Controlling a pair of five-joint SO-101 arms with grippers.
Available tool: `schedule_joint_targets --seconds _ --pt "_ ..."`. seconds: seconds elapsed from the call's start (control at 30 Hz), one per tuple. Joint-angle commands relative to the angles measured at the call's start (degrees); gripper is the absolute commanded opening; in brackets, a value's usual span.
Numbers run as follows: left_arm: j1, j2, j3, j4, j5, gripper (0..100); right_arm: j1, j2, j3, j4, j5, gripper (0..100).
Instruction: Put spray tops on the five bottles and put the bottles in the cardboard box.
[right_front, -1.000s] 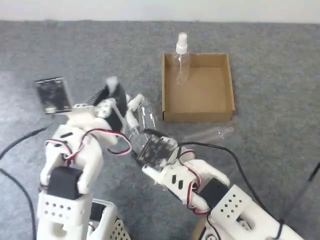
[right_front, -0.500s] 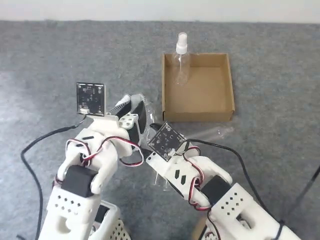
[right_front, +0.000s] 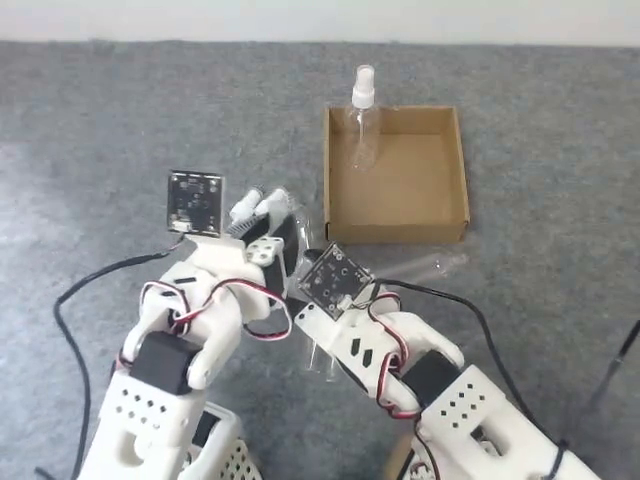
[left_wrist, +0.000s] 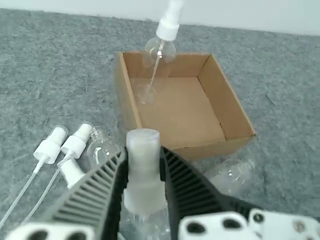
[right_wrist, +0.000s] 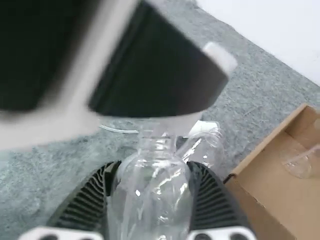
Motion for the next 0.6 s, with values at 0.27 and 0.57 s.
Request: schedule_joint_targets --seconds 0.27,0.57 --pt "3.0 1.0 1.2 0.9 -1.1 1 5.9 -2.6 -1.5 -3.4 -3.2 0.6" --pt "3.0 1.0 1.2 0.9 -1.1 1 6.2 -2.6 -2.0 -3.6 -4.7 0.6"
